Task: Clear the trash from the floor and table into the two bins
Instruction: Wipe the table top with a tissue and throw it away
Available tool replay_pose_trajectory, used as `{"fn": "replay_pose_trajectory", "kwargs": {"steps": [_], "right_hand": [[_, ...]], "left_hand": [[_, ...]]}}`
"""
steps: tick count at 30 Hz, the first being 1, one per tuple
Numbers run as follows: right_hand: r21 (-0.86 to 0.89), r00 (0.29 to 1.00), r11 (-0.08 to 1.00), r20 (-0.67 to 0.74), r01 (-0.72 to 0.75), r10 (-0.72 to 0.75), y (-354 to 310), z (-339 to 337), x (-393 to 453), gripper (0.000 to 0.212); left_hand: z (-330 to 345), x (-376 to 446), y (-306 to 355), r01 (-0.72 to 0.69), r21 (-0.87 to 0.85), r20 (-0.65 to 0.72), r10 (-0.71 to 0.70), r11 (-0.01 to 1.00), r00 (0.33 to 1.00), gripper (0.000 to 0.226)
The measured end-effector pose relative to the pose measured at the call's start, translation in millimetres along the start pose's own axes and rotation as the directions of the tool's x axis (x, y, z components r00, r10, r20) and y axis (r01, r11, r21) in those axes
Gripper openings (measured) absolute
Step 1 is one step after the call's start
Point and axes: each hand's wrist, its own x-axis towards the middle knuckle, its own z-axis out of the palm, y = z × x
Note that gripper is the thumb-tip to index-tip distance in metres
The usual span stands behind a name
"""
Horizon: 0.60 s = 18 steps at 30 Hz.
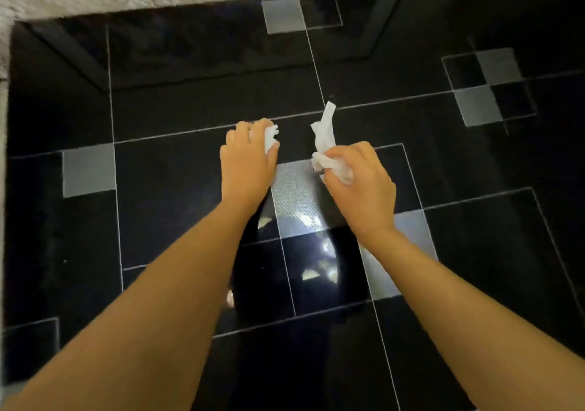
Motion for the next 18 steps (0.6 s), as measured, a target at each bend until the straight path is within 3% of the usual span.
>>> {"fn": "replay_pose_trajectory", "kwargs": {"steps": [5, 9, 12, 16, 18], "right_hand": [[0.123, 0.979, 0.973, -0.019, -0.197, 0.201, 33.7, -52.2, -106.6, 0.020], [0.216, 0.930, 0.908, 0.002, -0.359, 0.367, 64.4, -85.9, -185.3, 0.028], [0.219, 0.874, 0.857, -0.037, -0.466, 0.485, 96.4, -113.4, -249.3, 0.027], [0.317, 0.756, 0.748, -0.124, -0.584, 0.643, 154.9, -146.0, -326.1, 0.022], [0.475, 0.653, 0.617, -0.110, -0.628, 0.750, 180.8, -157.8, -354.3, 0.015]], "left_hand": [[3.3, -100.8, 64.9, -0.031, -0.420, 0.217, 0.134, 0.907, 0.967, 0.031], [16.3, -171.6, 125.7, -0.045, -0.556, 0.268, 0.231, 0.830, 0.935, 0.033], [35.8, -227.3, 172.9, -0.057, -0.593, 0.370, 0.334, 0.803, 0.867, 0.038], [68.1, -297.5, 224.8, -0.042, -0.643, 0.433, 0.408, 0.765, 0.804, 0.046], [84.0, -328.6, 245.0, -0.038, -0.641, 0.477, 0.437, 0.767, 0.762, 0.048]]}}
